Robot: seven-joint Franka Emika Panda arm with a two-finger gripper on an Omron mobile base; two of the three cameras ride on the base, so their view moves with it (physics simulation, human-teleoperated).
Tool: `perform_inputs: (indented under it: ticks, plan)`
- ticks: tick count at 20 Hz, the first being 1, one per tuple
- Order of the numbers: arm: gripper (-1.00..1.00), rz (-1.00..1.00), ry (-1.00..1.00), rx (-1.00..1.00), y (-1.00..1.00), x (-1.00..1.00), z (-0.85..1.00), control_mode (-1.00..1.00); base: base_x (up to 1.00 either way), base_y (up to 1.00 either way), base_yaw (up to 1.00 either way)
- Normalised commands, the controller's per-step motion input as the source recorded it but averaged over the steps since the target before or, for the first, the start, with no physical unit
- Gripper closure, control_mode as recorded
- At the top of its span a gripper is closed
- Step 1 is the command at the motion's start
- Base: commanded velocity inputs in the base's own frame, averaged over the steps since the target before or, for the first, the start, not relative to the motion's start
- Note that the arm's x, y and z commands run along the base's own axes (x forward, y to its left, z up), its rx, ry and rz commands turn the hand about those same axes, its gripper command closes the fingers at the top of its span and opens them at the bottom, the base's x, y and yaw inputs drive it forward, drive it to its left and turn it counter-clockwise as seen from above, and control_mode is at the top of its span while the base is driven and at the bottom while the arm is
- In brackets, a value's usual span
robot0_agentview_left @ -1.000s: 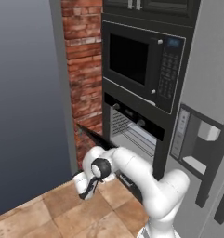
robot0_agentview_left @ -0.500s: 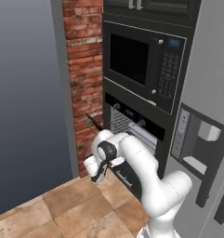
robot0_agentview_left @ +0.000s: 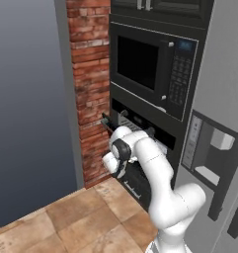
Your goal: Take the baked cake out of the oven and place it on the plate for cooling. Then close the oven door.
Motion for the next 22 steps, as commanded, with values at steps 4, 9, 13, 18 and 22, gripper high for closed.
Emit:
perform_inputs:
  ticks: [4, 9, 13, 18, 22]
  plan:
    - [-1.00, 0.01, 0.09, 0.07, -1.00, 1.00, -0.14, -1.00, 0.00, 0.00, 0.00]
    - [-1.00, 0.10, 0.05, 0.01, -1.00, 1.00, -0.70, -1.00, 0.00, 0.00, 0.00]
    - [-1.00, 0.24, -0.04, -0.01, -0.79, 1.00, -1.00, -1.00, 0.00, 0.00, 0.00]
    - [-1.00, 0.36, -0.25, -0.01, -0.30, 0.86, -1.00, -1.00, 0.00, 0.00, 0.00]
    - [-1.00, 0.22, -0.05, 0.05, -0.17, 0.96, -0.76, -1.00, 0.00, 0.00, 0.00]
